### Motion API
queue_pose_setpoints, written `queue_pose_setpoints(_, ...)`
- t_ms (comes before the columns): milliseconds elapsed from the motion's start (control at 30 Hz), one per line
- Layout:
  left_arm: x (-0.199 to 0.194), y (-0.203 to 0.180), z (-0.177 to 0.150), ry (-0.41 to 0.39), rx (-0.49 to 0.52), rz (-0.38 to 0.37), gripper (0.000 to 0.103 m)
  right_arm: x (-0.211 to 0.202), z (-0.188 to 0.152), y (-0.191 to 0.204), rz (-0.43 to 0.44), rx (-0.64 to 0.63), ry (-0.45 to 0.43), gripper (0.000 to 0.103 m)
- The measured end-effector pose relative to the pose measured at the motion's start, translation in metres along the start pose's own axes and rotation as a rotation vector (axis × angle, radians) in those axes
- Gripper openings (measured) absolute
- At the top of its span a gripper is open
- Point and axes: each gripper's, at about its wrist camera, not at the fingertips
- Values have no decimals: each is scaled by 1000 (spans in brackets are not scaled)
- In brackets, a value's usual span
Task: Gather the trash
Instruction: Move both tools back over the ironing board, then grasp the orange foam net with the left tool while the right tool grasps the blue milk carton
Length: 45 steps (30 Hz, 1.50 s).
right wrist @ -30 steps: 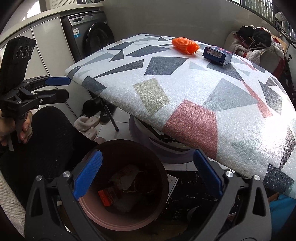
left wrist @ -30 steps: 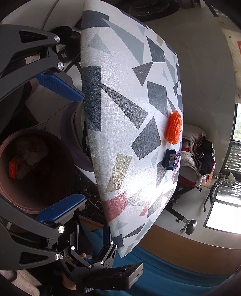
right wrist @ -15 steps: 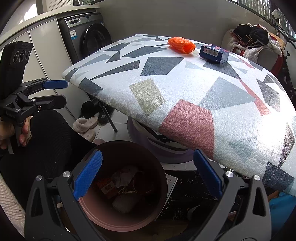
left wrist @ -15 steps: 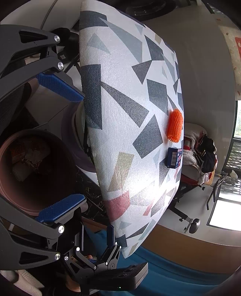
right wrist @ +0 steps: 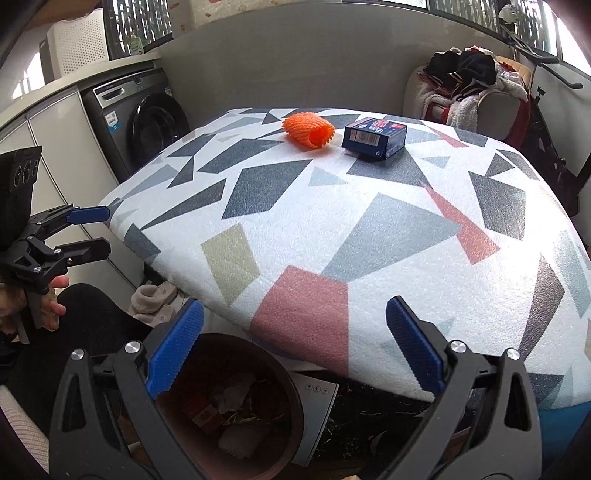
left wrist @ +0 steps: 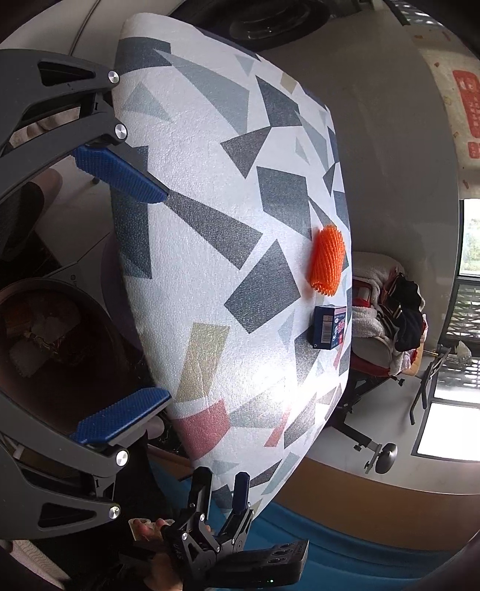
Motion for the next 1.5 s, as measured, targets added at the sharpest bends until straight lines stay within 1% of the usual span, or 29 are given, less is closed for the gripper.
queue_pose_setpoints(100,2,3,29,-28,-39,-23,97,4,22,-20,-34,13,-5,97)
queue_pose_setpoints(200,9,9,61,-26,-91,-52,97,14,45,-38,-40,19,-1,97)
queue_pose_setpoints(267,16,11,81,-31,-103,-46,97,25,65,-46,-84,3,2,97)
queue_pose_setpoints(367,29,16,111,-17,-128,-51,97,52,99,-60,-167,-29,42,97)
queue_pose_setpoints(400,34,19,120,-9,-146,-59,97,62,111,-66,-184,-19,53,97)
queue_pose_setpoints(467,46,27,137,13,-183,-72,97,84,134,-85,-188,34,71,97)
queue_pose_setpoints(567,65,40,157,26,-216,-42,97,121,168,-110,-198,126,81,97)
queue_pose_setpoints(667,83,55,172,36,-257,-11,97,164,194,-128,-238,183,118,97)
queue_pose_setpoints(733,97,67,179,63,-310,-12,97,191,205,-139,-254,228,152,97)
queue_pose_setpoints(833,116,84,187,95,-394,-9,97,221,213,-153,-266,306,192,97)
queue_pose_setpoints(900,130,92,192,115,-445,-14,97,239,214,-158,-274,330,235,97)
queue_pose_setpoints(933,137,95,194,124,-468,-18,97,246,213,-159,-257,329,252,97)
queue_pose_setpoints(967,143,96,196,130,-489,-22,97,252,213,-158,-260,310,276,96)
queue_pose_setpoints(1000,150,96,199,137,-510,-30,97,256,212,-156,-282,284,305,88)
queue_pose_setpoints(1033,157,96,201,145,-532,-38,97,255,210,-155,-287,274,308,87)
queue_pose_setpoints(1100,171,95,204,166,-585,-58,97,248,205,-158,-260,296,285,86)
queue_pose_setpoints(1167,187,93,210,185,-656,-90,97,233,199,-159,-230,292,232,85)
queue_pose_setpoints(1233,204,91,217,191,-725,-121,96,213,195,-158,-250,239,182,84)
queue_pose_setpoints(1333,229,86,227,200,-805,-130,86,180,185,-161,-269,185,116,84)
queue_pose_setpoints(1467,264,80,230,247,-924,-132,70,134,164,-179,-273,248,26,84)
queue_pose_setpoints(1500,270,78,231,244,-937,-129,69,124,158,-184,-276,269,5,84)
Point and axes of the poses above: each gripper's, at about its wrist camera, not at the fingertips, and x roughly the way its jaws point, y to its left, z to its top, and after that the axes turned 15 degrees about -x, right-handed
